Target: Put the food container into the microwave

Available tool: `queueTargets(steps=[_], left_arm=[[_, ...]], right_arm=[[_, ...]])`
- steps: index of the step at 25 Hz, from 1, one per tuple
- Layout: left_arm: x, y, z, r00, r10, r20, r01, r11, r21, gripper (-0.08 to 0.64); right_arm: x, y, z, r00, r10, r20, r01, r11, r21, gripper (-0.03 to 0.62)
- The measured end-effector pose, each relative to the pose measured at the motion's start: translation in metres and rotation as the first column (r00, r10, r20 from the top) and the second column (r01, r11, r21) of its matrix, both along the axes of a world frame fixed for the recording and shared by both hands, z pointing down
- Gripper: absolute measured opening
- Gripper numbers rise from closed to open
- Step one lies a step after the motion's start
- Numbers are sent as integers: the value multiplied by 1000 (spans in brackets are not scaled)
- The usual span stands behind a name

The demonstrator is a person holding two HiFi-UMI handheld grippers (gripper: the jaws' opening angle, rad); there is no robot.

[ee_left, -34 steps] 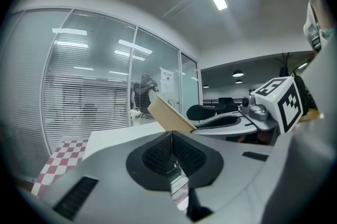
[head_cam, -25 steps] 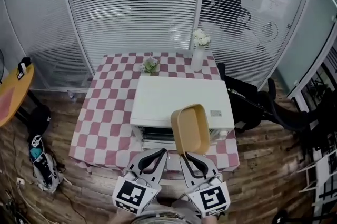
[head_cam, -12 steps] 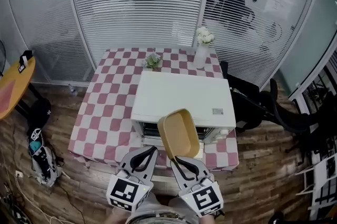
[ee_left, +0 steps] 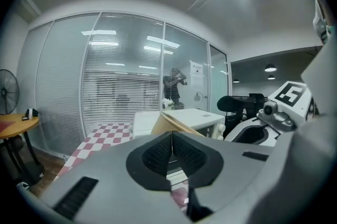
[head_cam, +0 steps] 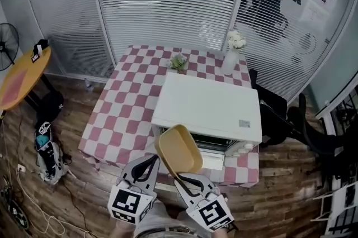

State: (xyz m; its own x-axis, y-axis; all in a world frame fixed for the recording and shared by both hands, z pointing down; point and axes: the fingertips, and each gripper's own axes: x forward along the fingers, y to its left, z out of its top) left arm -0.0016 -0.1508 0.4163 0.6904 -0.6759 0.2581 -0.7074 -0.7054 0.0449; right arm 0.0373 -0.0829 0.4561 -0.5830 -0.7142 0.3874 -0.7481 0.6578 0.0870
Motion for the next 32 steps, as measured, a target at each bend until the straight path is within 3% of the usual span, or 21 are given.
queueTargets(steps=[8, 14, 21, 32], left_arm=[[-13, -3, 9, 999, -40, 8, 40, 999, -25, 14], [-7, -9, 9, 1000, -25, 5, 25, 999, -22, 14], [0, -15, 11, 1000, 3, 5, -2, 999, -36, 14], [19, -36, 10, 999, 45, -4, -45, 998, -34, 14]], right_arm=[[-8, 5, 33, 995, -64, -72, 59, 995, -76, 17], [-2, 2, 59, 995, -70, -73, 61, 991, -120, 17], [10, -14, 79, 1000, -18, 12, 20, 989, -149, 17], [53, -50, 98, 992, 57, -110, -73, 986, -149, 17]])
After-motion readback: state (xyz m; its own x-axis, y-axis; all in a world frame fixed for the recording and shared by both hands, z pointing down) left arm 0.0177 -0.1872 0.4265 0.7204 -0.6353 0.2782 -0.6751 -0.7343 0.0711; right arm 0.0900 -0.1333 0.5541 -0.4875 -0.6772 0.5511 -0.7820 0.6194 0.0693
